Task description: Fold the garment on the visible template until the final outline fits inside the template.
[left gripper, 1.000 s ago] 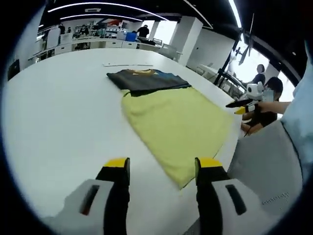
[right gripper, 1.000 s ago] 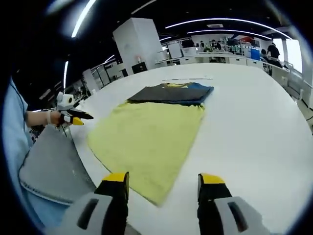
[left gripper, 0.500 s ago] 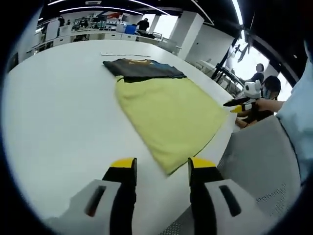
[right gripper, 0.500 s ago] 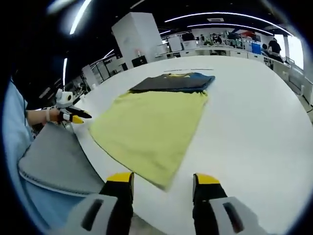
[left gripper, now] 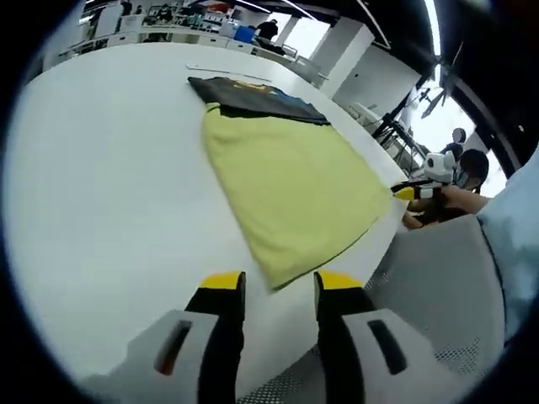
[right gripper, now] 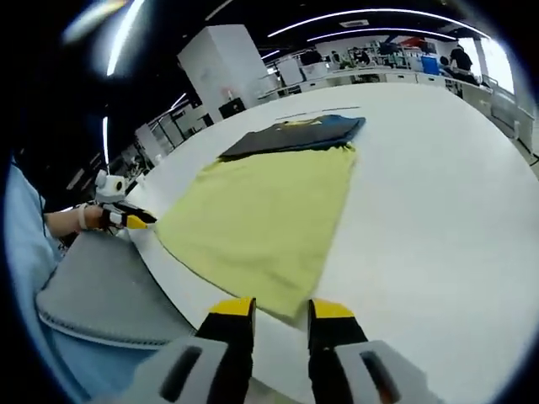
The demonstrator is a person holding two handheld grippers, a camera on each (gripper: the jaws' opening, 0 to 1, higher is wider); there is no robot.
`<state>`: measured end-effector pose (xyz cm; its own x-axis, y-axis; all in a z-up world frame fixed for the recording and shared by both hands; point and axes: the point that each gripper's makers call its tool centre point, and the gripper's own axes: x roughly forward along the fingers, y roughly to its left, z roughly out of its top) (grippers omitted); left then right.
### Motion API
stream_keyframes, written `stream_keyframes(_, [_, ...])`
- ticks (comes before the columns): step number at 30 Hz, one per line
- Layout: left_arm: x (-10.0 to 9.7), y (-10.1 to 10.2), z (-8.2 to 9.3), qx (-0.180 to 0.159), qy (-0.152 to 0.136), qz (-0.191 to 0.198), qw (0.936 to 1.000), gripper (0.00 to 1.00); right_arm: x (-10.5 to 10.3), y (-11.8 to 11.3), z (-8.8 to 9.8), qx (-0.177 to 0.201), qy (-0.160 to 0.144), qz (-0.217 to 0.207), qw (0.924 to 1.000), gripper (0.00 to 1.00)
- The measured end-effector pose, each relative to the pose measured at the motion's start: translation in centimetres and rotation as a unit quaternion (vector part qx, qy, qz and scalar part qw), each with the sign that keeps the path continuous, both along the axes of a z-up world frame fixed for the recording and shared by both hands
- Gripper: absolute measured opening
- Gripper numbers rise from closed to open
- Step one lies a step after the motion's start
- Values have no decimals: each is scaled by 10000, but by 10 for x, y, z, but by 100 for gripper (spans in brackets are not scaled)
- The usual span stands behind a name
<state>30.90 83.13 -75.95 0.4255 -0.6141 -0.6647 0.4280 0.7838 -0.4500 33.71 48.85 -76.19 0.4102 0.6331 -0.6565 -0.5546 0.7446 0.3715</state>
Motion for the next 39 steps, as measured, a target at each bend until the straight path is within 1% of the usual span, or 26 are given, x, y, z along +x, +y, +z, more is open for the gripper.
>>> stream_keyframes(1, [1, 0, 0, -43, 40, 65, 10000, 27, 0, 1, 0, 44, 28, -14, 10000, 19])
stream_keyframes(2, [0, -3, -1, -150, 221, 193, 9995, 24, 0, 1, 0, 52, 28, -16, 10000, 18])
stream_keyframes(3, [-1, -4, -1, -228, 293, 250, 9990, 22, 1, 2, 0, 70, 38, -29, 10000, 17])
stream_keyframes(6, [3, -5, -4, -240, 249, 343, 9988, 16, 3, 1, -2, 40, 77, -87, 9999, 12])
stream_keyframes(8, [5, -7, -5, -385, 381, 498, 9973, 14, 4, 1, -3, 76, 125, -132, 9998, 10])
stream_keyframes(9, [7, -7, -6, -412, 386, 527, 9970, 13, 4, 0, -3, 93, 162, -167, 9997, 9])
stream_keyframes(10, [6, -7, -6, -424, 416, 540, 9968, 11, 4, 0, -3, 92, 188, -189, 9996, 7])
stream_keyframes(11, [6, -7, -7, -414, 432, 548, 9967, 9, 5, 0, -4, 79, 222, -193, 9995, 0])
stream_keyframes(12, [1, -1, -12, -196, 609, 544, 9965, 0, 4, 0, -5, 40, 311, -241, 9992, 0])
stream_keyframes(14, [2, -2, -10, -315, 652, 625, 9954, 0, 4, 1, -3, 73, 345, -260, 9990, 0])
stream_keyframes(17, [3, 0, -10, -252, 727, 639, 9950, 0, 3, 0, 1, 66, 335, -235, 9991, 0])
stream_keyframes(18, [2, 0, -9, -214, 750, 579, 9953, 0, 2, 0, 4, 87, 337, -242, 9991, 0])
stream_keyframes(19, [0, -2, -5, -169, 641, 335, 9972, 0, 2, -1, 7, 115, 333, -250, 9991, 0])
stream_keyframes(21, [0, -2, 2, -26, 455, 79, 9989, 0, 2, -3, 12, 191, 367, -300, 9987, 0])
stream_keyframes(22, [0, -2, 5, -20, 418, 11, 9991, 0, 1, -3, 15, 234, 375, -305, 9986, 0])
stream_keyframes(24, [0, -1, 11, -63, 455, 60, 9989, 0, -1, -2, 21, 334, 372, -315, 9983, 0])
stream_keyframes(26, [-1, 1, 17, -93, 472, 59, 9988, 0, -5, -1, 24, 349, 401, -309, 9981, 0])
stream_keyframes(28, [-6, 3, 22, -112, 488, 18, 9987, 0, -12, 0, 26, 370, 435, -277, 9980, 0])
stream_keyframes(29, [-10, 4, 23, -126, 520, -19, 9986, 0, -17, 0, 28, 417, 478, -267, 9976, 0])
stream_keyframes(31, [-18, 6, 25, -173, 698, -24, 9974, 0, -24, 1, 30, 458, 536, -254, 9972, 0])
stream_keyframes(34, [-31, 9, 30, -201, 964, 109, 9951, 0, -36, 4, 32, 532, 658, -276, 9960, 0])
stream_keyframes(36, [-39, 8, 38, -287, 954, 108, 9950, 0, -45, 4, 35, 555, 714, -316, 9954, 0])
stream_keyframes(39, [-50, 8, 44, -326, 1080, 156, 9935, 0, -54, 5, 40, 691, 819, -441, 9933, 0])
